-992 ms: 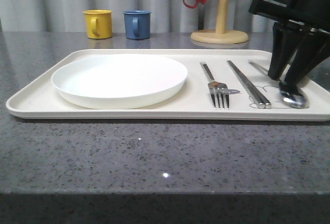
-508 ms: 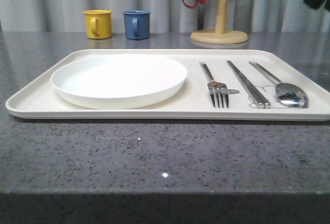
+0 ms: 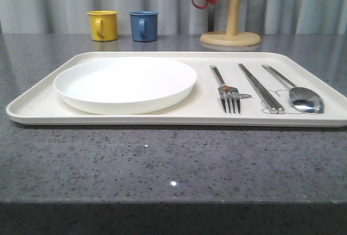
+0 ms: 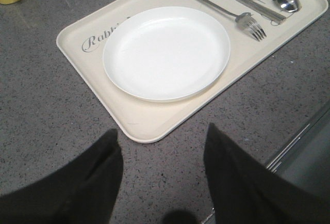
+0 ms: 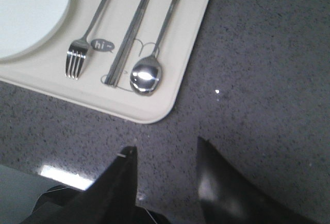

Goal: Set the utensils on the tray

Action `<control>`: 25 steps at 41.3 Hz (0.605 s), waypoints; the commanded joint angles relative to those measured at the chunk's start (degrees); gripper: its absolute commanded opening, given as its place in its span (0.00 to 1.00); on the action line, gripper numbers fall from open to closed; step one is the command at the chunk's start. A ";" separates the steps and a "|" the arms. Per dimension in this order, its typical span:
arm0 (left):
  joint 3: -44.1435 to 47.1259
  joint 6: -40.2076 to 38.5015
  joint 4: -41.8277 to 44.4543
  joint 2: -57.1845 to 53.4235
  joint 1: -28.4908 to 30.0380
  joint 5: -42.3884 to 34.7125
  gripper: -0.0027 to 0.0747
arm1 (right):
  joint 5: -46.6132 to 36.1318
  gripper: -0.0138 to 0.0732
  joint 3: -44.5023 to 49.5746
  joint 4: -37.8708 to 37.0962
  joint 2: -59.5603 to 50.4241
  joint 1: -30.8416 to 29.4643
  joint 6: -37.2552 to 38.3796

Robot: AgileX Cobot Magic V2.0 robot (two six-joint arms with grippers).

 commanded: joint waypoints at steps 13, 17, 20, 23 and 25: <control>-1.39 -0.62 -0.33 0.06 -0.47 -5.37 0.49 | -1.10 0.52 10.63 -6.22 -22.01 -0.24 3.02; -1.39 -0.62 -0.33 0.06 -0.47 -5.37 0.49 | -1.16 0.52 11.36 -6.54 -23.70 -0.24 3.02; -1.39 -0.62 -0.33 0.06 -0.47 -5.37 0.43 | -1.27 0.49 11.36 -6.71 -23.76 -0.24 3.09; -1.39 -0.62 -0.33 0.06 -0.47 -5.27 0.31 | -1.54 0.39 11.41 -6.71 -23.76 -0.24 3.15; -1.39 -0.62 -0.33 0.06 -0.47 -5.27 0.21 | -1.66 0.30 11.41 -6.71 -23.76 -0.24 3.22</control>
